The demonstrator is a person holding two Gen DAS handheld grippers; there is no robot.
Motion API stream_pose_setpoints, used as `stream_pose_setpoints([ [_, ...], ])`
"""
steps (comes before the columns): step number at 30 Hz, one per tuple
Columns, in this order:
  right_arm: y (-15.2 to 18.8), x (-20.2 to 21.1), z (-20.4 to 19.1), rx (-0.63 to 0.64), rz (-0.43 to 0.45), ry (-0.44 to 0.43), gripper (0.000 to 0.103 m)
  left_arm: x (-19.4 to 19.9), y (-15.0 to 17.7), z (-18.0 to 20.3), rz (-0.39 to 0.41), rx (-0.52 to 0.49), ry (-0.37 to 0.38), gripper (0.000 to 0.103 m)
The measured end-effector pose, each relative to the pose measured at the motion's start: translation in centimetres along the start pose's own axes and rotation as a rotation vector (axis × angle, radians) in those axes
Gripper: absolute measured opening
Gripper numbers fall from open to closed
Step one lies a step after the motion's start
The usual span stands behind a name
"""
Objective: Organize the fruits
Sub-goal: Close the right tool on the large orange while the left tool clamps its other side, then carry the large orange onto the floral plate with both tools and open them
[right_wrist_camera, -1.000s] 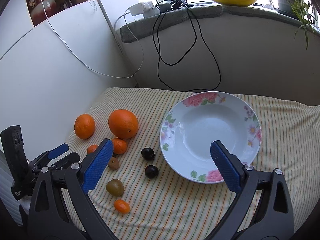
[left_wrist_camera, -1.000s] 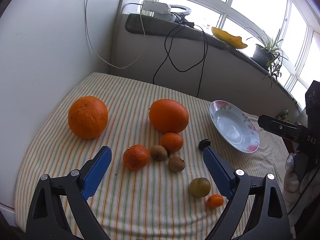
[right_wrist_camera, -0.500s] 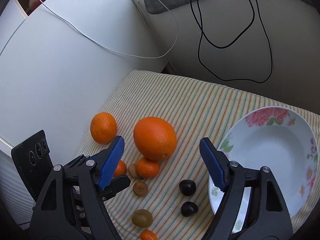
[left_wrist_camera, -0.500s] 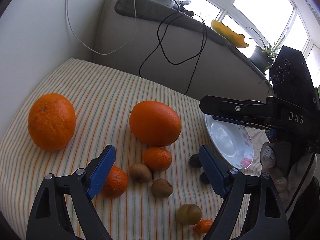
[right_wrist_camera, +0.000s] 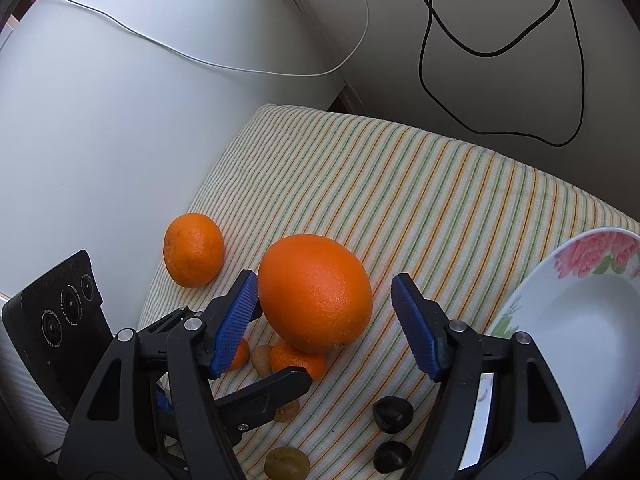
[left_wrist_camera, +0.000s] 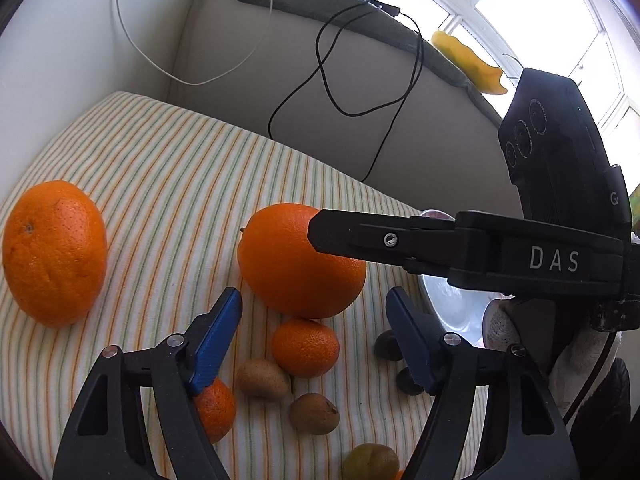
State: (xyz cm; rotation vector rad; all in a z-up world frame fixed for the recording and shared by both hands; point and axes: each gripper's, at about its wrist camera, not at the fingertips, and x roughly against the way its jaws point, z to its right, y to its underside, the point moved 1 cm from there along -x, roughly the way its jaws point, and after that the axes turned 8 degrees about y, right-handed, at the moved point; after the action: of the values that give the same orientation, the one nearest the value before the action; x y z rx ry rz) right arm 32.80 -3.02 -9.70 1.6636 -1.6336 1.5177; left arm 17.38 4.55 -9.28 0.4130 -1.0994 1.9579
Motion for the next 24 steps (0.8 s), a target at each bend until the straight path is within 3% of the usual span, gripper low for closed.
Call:
stream_pose_setpoints([
  [9,-0.6,-1.5,-0.4,0.007,-0.041,-0.018,0.067,-1.2,-0.7,-0.7,-0.019,0.046,0.017,0.068],
  [24,-0.4,-0.9,-0.7,0.0,-0.04,-0.013,0.066,-1.2,-0.5,-0.5,-0.008,0.036,0.006,0.066],
])
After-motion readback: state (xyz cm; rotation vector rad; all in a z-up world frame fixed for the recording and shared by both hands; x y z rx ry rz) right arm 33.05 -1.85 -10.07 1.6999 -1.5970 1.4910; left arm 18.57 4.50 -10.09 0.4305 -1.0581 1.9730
